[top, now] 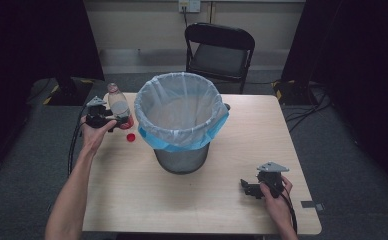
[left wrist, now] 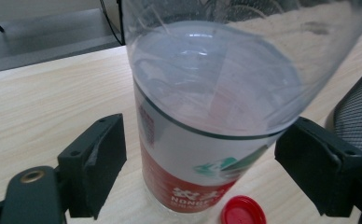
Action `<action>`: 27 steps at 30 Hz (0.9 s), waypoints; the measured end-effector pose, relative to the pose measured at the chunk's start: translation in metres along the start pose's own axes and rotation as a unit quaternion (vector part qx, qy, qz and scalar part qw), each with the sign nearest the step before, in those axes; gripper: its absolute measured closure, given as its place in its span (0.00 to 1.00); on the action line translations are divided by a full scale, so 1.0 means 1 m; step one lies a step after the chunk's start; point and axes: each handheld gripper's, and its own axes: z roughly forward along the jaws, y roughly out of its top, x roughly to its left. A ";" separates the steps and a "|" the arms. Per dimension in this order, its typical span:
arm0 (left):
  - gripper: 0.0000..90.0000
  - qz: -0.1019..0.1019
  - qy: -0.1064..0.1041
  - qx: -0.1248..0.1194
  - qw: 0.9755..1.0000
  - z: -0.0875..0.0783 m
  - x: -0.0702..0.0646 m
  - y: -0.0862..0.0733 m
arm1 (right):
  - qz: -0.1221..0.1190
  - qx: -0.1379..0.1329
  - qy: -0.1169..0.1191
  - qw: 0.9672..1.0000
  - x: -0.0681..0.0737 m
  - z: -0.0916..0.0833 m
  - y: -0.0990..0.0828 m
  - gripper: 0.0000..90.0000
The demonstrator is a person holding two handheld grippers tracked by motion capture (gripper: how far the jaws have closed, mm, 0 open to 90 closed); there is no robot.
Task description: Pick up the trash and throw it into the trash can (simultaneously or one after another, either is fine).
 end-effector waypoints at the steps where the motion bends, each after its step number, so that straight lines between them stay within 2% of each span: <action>1: 0.18 0.001 0.004 -0.001 1.000 0.001 0.000 0.000 | 0.000 0.000 0.000 1.000 0.000 0.000 0.000 0.10; 2: 0.18 -0.005 0.004 -0.003 1.000 0.003 0.000 -0.001 | 0.000 0.000 0.000 1.000 0.000 0.000 0.000 0.10; 5: 0.18 0.004 0.005 -0.006 1.000 0.005 -0.002 0.000 | 0.000 0.000 0.000 1.000 0.000 0.000 0.000 0.10; 6: 0.18 0.006 0.012 -0.011 1.000 0.005 -0.003 0.000 | 0.000 0.000 0.000 1.000 0.000 0.000 0.000 0.10; 8: 0.20 -0.003 0.008 -0.022 1.000 0.007 -0.001 0.000 | -0.001 0.000 0.001 1.000 0.000 0.000 0.000 0.10; 11: 0.21 -0.003 0.006 -0.017 1.000 0.010 -0.001 -0.001 | -0.001 0.000 0.001 1.000 0.000 0.000 0.000 0.10; 14: 0.28 -0.003 0.005 -0.012 1.000 0.014 -0.002 -0.004 | -0.001 0.000 0.001 1.000 0.000 0.000 0.000 0.10; 18: 0.30 0.007 0.011 -0.006 1.000 0.014 -0.005 -0.003 | -0.001 0.000 0.001 1.000 0.000 0.000 0.000 0.10; 20: 0.31 0.004 0.015 -0.009 1.000 0.013 -0.004 -0.002 | -0.001 0.000 0.001 1.000 0.000 0.000 0.000 0.10; 23: 0.33 -0.010 0.013 -0.017 1.000 0.011 -0.002 -0.002 | -0.001 0.000 0.001 1.000 0.000 0.000 0.000 0.10; 27: 0.33 -0.007 0.015 -0.019 1.000 0.007 -0.003 0.000 | -0.001 0.000 0.001 1.000 0.000 0.000 0.000 0.10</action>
